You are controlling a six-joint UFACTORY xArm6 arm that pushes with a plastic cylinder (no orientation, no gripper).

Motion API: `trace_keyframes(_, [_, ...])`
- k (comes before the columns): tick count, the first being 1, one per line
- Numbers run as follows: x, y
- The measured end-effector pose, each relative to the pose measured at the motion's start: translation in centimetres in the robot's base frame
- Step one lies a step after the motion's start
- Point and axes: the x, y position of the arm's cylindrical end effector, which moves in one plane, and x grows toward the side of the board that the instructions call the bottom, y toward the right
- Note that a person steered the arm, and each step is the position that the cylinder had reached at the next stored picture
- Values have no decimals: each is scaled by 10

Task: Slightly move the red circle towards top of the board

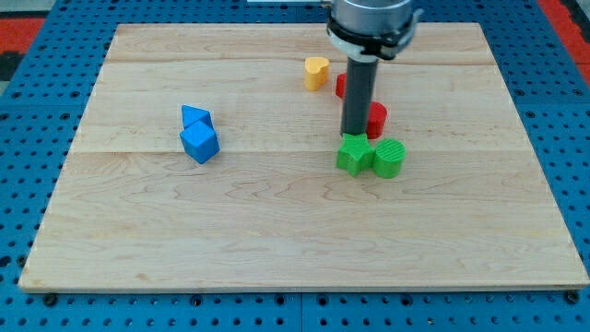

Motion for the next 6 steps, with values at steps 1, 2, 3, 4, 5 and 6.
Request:
trace_keyframes(1, [10,4])
trace_keyframes(2, [0,-12])
trace_keyframes(3, [-6,14])
trace_keyframes(4, [-49,9])
trace_keyframes(5, [-43,11])
trace_keyframes(6, [-54,37])
